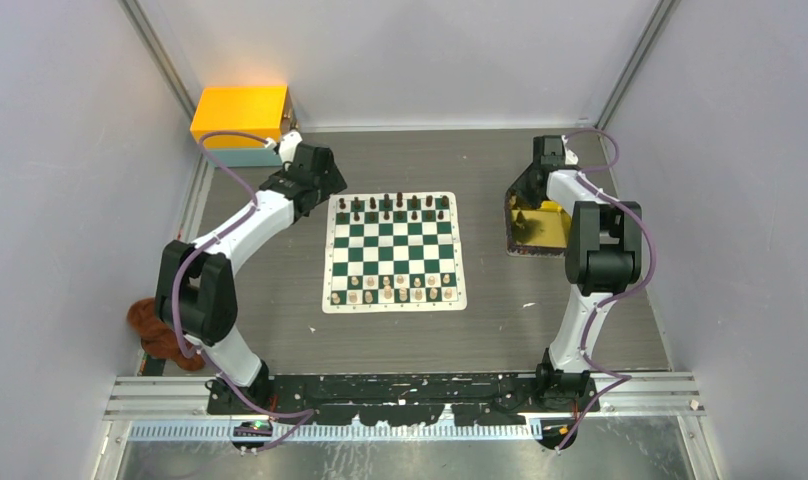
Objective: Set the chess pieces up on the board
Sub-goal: Pick up the chess piece from the storage box.
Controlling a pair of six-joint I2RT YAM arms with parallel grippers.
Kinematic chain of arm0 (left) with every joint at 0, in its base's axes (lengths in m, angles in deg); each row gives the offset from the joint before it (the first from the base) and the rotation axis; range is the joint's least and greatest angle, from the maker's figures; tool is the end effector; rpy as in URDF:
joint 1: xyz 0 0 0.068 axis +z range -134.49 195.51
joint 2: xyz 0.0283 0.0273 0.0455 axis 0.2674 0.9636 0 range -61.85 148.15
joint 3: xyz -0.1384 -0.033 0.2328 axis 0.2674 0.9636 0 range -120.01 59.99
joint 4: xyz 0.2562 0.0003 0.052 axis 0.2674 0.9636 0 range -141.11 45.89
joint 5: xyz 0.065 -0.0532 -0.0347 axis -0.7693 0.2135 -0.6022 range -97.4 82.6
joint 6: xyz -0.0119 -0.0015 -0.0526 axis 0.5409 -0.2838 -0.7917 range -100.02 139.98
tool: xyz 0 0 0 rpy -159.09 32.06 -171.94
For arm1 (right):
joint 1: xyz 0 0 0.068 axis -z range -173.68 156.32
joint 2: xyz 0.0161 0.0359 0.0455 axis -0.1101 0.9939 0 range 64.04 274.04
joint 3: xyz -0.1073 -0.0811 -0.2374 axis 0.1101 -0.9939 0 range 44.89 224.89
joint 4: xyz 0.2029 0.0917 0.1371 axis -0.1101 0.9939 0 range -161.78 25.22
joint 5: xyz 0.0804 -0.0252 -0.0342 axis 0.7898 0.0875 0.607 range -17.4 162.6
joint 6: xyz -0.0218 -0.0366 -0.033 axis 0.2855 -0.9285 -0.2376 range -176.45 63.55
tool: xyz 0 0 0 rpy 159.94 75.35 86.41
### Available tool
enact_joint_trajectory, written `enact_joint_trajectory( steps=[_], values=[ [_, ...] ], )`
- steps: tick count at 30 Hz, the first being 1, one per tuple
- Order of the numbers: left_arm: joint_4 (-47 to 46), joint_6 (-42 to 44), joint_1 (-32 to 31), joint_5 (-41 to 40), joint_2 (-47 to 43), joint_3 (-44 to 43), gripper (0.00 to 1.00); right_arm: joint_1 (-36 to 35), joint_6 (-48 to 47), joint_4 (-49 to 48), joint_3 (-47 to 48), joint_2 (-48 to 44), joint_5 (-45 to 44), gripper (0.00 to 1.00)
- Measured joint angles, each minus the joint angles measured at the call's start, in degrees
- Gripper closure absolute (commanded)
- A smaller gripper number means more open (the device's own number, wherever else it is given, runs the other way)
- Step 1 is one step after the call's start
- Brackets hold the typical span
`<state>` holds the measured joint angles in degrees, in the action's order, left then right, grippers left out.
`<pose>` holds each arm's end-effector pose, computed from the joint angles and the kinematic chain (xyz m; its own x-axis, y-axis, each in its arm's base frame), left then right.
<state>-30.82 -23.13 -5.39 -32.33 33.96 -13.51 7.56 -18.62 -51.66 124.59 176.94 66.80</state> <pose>0.3551 -0.1196 0.2667 -0.4846 -0.4783 -0.7323 -0.4076 0.8643 -0.2948 0.4259 -0.0128 0.1851 -0.5830 0.6229 -0.5216 0.5564 0.7740 0.3023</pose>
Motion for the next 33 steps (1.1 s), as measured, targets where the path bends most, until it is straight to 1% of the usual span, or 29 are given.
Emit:
enact_joint_trajectory(
  steps=[21, 28, 33],
  values=[
    [-0.5, 0.3, -0.5, 0.0, 1.1, -0.1, 0.08, 0.0, -0.2, -3.0, -0.2, 1.5, 1.7, 0.60],
    [-1.4, 0.9, -0.5, 0.0, 2.4, -0.2, 0.08, 0.0, -0.7, -3.7, -0.2, 1.9, 1.2, 0.69],
    [-1.7, 1.6, -0.5, 0.0, 3.3, -0.5, 0.08, -0.1, -1.0, -3.5, 0.6, 2.5, 0.3, 0.73]
  ],
)
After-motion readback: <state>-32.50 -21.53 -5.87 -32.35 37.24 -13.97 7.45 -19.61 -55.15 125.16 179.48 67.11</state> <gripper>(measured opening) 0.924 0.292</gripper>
